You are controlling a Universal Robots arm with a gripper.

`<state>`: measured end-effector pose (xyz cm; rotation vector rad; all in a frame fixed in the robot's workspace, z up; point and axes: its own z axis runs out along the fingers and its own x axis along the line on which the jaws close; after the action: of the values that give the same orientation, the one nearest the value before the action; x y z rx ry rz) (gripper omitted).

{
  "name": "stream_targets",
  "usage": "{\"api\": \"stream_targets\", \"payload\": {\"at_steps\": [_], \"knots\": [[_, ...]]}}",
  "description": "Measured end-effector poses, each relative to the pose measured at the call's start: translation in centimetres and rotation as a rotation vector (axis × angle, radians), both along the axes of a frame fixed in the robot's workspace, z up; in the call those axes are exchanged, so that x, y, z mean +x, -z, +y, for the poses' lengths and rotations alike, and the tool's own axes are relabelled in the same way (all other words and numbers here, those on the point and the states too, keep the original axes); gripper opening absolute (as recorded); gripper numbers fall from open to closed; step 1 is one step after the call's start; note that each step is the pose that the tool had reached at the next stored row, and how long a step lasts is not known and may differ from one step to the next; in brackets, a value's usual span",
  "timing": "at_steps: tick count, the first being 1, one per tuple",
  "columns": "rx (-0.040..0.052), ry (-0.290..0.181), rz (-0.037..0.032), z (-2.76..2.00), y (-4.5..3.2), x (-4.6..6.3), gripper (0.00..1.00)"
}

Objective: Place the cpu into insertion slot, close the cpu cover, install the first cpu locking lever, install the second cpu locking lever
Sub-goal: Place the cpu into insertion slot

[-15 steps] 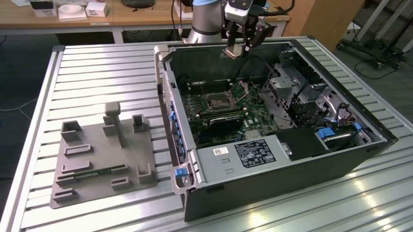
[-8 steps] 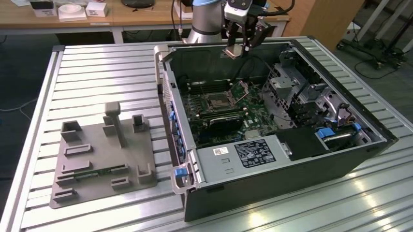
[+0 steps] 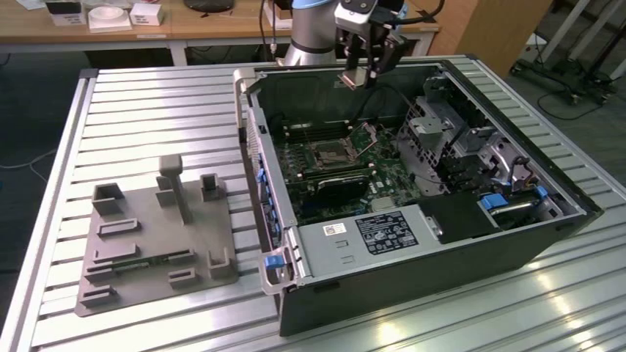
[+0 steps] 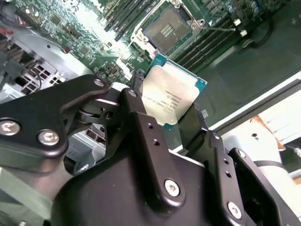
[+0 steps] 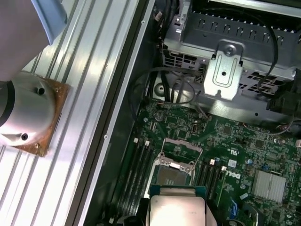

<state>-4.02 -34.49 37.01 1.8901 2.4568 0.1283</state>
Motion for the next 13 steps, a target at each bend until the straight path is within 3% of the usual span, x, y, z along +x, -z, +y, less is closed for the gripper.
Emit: {"api": "stream_targets", "payload": {"at_steps": [6,13], "knots": [[0.0,0.07,0.0,0.01,0.05,-0.01,0.54],[0.0,0.077,0.0,0.01,0.06,-0.01,0.54]]}}
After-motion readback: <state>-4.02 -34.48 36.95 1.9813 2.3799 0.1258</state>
